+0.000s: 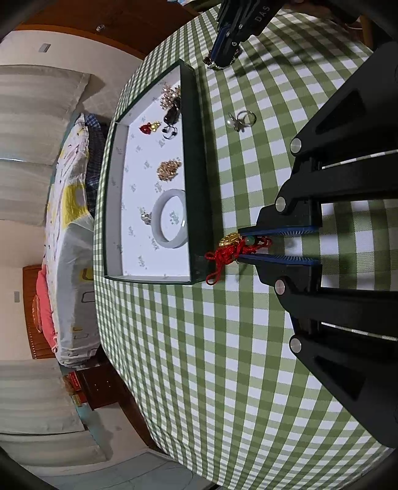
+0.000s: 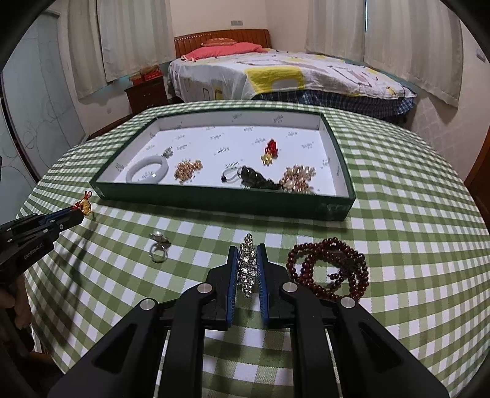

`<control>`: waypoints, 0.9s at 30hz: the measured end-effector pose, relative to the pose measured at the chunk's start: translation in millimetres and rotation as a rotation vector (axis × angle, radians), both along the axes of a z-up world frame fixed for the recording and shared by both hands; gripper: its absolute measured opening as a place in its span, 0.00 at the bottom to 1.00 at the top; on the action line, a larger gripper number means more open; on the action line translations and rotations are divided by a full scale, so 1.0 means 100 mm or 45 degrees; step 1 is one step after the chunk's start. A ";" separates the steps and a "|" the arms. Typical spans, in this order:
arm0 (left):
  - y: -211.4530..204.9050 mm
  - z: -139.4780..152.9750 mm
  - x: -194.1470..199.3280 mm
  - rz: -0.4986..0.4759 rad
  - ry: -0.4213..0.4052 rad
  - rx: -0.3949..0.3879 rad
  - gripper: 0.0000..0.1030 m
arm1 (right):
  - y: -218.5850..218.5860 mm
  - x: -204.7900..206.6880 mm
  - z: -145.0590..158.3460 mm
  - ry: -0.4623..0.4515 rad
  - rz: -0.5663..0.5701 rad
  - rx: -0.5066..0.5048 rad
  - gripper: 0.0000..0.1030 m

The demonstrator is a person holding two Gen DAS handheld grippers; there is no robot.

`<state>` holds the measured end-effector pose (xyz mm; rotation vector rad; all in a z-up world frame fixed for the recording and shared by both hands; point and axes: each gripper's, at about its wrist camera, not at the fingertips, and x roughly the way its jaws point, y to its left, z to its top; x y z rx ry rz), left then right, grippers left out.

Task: Organize jewelry
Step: 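Carry the tassel with the left tool while the right carries the rhinestone brooch into the box, then open both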

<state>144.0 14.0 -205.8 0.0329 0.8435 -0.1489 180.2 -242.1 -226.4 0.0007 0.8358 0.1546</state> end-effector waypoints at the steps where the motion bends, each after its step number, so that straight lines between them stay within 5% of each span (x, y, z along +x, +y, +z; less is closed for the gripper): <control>1: 0.00 0.03 -0.02 -0.001 -0.007 -0.002 0.11 | 0.00 -0.01 0.04 -0.011 0.001 0.001 0.13; 15: -0.12 0.73 -0.14 -0.052 -0.217 -0.044 0.11 | 0.04 -0.08 0.66 -0.208 0.020 -0.003 0.13; 27: -0.39 1.20 0.38 -0.100 -0.404 -0.086 0.11 | -0.05 0.41 1.15 -0.407 0.004 -0.005 0.13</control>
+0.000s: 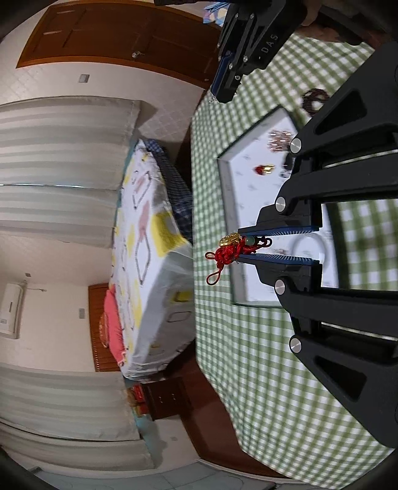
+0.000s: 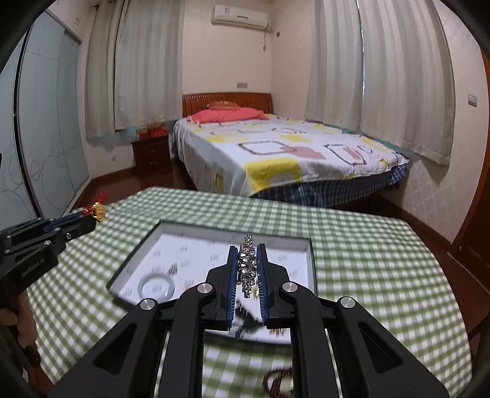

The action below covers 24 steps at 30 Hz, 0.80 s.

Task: Organize jewelry
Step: 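Carry the tassel with the left tool while the right carries the rhinestone brooch into the box, then open both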

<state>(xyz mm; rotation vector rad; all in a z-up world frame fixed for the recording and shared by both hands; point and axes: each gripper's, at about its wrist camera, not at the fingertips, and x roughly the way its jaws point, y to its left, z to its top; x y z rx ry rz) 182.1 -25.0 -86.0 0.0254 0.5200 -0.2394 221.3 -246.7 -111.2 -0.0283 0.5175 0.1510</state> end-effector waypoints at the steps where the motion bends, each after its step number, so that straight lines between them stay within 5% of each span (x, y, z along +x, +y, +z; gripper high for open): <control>1: -0.03 0.01 0.08 -0.005 -0.002 -0.011 0.11 | -0.01 0.08 0.01 -0.008 -0.002 0.002 0.13; 10: -0.37 -0.34 0.83 -0.018 0.088 0.014 0.11 | -0.06 0.73 -0.29 0.039 -0.024 -0.029 0.13; 24: -0.64 -1.20 1.70 -0.036 0.422 0.120 0.11 | -0.23 1.55 -1.16 0.415 -0.052 -0.023 0.13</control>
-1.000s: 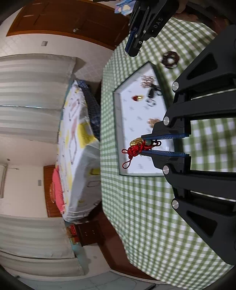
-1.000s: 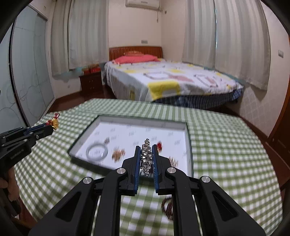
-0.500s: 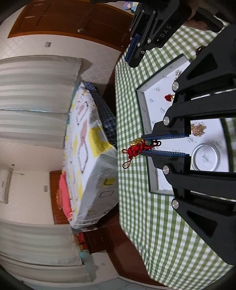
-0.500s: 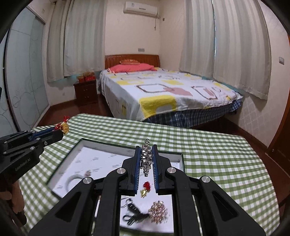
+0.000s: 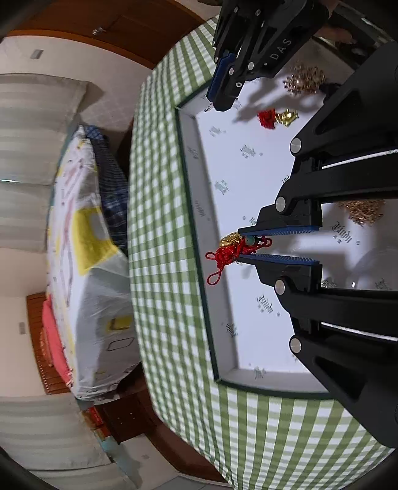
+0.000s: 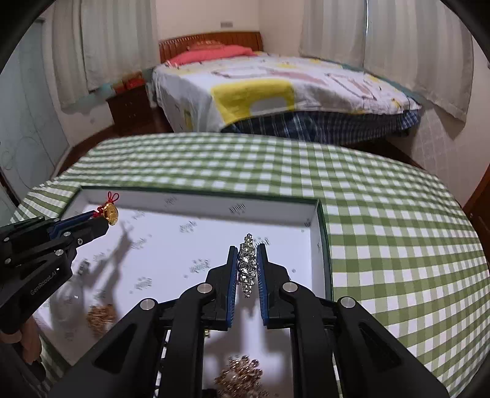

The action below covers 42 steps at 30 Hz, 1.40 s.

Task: Organize jewelry
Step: 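Carry the tassel with the left tool while the right carries the rhinestone brooch into the box, then open both, then withdraw both tools and grasp the pearl ring with the left tool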

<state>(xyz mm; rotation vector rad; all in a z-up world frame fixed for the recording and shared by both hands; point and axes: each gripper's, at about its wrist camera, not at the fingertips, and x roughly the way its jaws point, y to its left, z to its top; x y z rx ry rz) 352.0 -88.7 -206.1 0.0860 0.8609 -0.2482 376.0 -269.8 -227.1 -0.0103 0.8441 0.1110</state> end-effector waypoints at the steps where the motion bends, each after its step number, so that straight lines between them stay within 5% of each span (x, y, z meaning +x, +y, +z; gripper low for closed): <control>1: -0.01 -0.04 0.03 -0.005 0.028 0.005 0.11 | 0.00 0.02 -0.03 0.021 0.003 0.005 0.13; 7: 0.00 -0.06 0.09 0.012 0.059 0.004 0.15 | 0.04 0.09 -0.09 0.093 0.021 0.003 0.18; 10: 0.00 -0.05 0.07 0.017 0.049 0.007 0.30 | 0.05 0.07 -0.08 0.080 0.016 0.000 0.37; 12: 0.00 -0.03 0.06 0.024 0.031 0.010 0.38 | 0.03 0.06 -0.04 0.058 0.008 -0.005 0.40; 28: 0.18 0.41 -0.70 0.044 -0.111 -0.058 0.46 | -0.06 -0.78 0.43 -0.145 -0.039 0.013 0.41; 42: 0.21 0.43 -1.49 0.046 -0.076 -0.088 0.46 | -0.31 -1.55 0.27 -0.059 -0.109 0.007 0.41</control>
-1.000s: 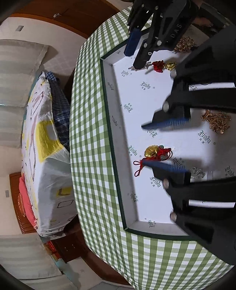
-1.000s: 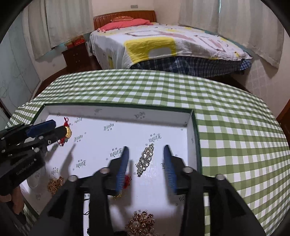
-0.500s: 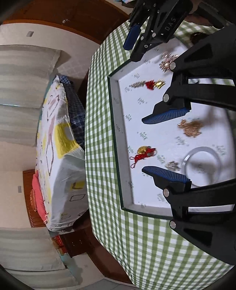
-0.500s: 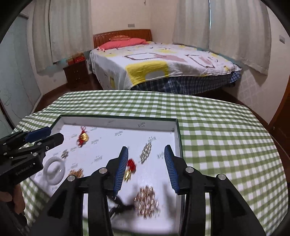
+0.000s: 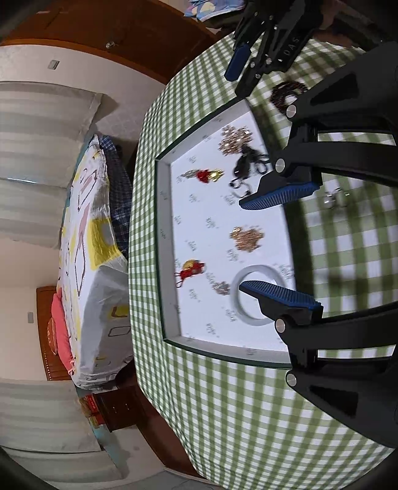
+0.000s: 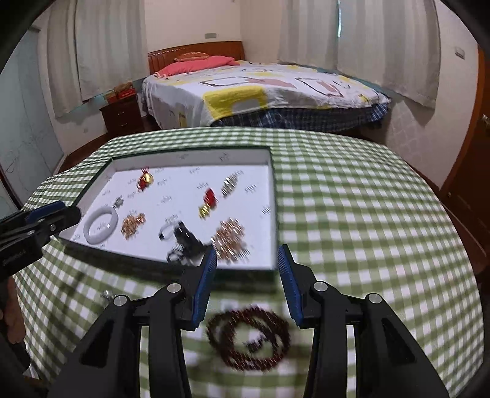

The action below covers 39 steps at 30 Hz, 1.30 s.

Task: Organize jewelry
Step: 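Withdraw both tools and grasp the pearl ring with the left tool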

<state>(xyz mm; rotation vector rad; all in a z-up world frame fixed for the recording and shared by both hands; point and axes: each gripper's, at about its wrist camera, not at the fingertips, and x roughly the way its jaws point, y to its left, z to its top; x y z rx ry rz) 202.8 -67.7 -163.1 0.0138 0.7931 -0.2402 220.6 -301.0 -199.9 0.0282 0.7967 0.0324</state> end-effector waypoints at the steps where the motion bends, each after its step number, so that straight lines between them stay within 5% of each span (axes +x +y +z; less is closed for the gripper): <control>1: -0.01 -0.01 -0.04 0.002 0.007 -0.002 0.46 | -0.02 -0.03 -0.02 0.009 -0.005 0.003 0.41; 24: -0.37 -0.50 -0.38 -0.033 0.144 0.061 0.45 | -0.31 -0.33 -0.16 0.084 -0.024 0.025 0.41; 39: -0.42 -0.71 -0.34 -0.061 0.201 0.086 0.26 | -0.31 -0.33 -0.18 0.091 -0.026 0.023 0.41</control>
